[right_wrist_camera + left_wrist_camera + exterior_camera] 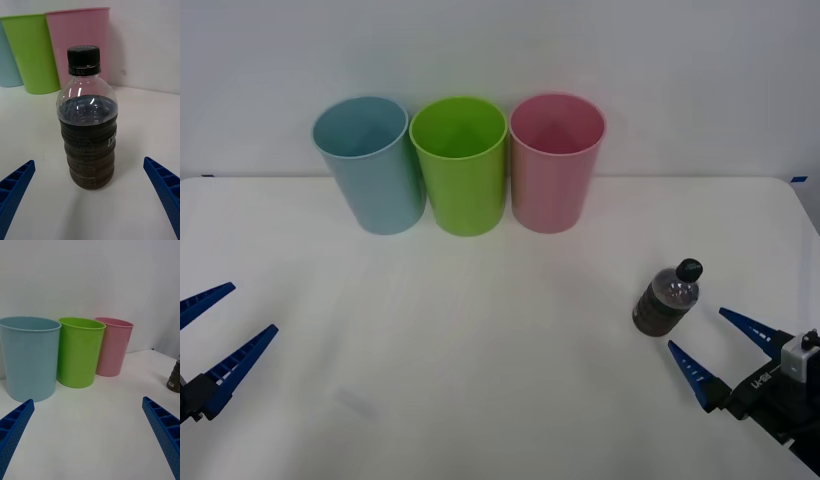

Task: Grasp the object on the table and drop it into the matching bin: aluminum can to the light blue bin, PET bottle to the pink bin.

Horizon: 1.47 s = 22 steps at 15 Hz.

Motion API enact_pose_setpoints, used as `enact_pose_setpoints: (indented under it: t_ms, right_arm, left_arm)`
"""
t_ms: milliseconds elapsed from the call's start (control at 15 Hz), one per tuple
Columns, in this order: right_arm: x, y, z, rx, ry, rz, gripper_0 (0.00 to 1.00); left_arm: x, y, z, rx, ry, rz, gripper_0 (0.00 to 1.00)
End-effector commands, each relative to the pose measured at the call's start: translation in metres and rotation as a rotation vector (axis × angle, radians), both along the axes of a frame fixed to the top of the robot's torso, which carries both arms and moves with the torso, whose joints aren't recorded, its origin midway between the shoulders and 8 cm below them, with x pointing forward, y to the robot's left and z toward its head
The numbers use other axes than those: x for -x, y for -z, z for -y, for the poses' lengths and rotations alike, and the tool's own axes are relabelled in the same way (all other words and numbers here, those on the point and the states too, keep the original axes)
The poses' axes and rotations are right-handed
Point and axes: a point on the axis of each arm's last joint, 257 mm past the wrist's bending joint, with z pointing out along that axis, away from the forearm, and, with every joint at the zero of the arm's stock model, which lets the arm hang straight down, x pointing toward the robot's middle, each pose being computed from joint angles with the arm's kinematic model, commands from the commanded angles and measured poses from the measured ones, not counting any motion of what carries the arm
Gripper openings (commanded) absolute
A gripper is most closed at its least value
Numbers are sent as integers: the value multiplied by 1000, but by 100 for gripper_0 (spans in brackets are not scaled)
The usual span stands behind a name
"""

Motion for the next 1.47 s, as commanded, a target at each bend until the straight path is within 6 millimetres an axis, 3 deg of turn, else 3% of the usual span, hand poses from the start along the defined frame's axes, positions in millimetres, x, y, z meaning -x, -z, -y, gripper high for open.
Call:
enact_pose_setpoints:
  t_ms: [67, 533, 1467]
  right_arm:
    - [-11, 2, -9, 5, 10, -2, 100]
    - [-36, 1, -32, -3, 35, 11, 100]
    - [-67, 2, -48, 21, 107, 15, 100]
  left_arm:
    - [0, 0, 0, 0, 0, 0, 100]
    - [0, 0, 0, 0, 0, 0, 100]
    - [0, 0, 0, 0, 0, 0, 100]
